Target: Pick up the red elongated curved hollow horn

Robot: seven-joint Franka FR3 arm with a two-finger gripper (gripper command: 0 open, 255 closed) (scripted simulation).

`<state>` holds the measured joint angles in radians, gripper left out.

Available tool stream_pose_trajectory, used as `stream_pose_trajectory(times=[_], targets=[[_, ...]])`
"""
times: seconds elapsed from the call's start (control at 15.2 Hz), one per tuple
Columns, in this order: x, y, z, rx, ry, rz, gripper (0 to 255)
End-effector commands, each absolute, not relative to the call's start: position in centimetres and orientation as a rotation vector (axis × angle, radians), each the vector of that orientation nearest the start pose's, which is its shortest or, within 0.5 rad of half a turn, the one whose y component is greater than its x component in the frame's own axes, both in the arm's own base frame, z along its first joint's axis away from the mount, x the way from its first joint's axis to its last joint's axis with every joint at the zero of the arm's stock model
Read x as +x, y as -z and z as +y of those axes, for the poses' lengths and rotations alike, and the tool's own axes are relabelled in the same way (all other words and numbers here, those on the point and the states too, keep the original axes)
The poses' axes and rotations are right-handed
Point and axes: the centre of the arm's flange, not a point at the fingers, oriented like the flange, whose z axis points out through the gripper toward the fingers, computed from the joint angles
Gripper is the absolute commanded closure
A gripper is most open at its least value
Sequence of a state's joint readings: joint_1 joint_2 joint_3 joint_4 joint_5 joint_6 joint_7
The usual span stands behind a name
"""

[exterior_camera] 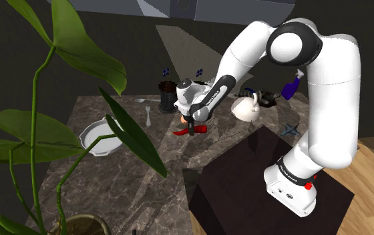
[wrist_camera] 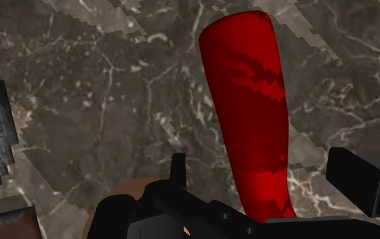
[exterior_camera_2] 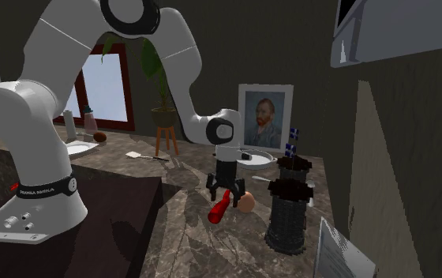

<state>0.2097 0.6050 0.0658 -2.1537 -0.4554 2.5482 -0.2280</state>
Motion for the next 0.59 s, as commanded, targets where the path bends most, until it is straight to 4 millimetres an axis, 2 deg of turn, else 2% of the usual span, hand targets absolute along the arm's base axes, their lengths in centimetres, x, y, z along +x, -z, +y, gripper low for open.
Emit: stream_pose_trajectory(times=[0.0, 0.53], targets=[[50.76, -9.49, 15.29, -2.973, -0.322, -1.441, 255], [50.62, -9.18, 15.68, -2.974, -0.323, -1.441, 255]])
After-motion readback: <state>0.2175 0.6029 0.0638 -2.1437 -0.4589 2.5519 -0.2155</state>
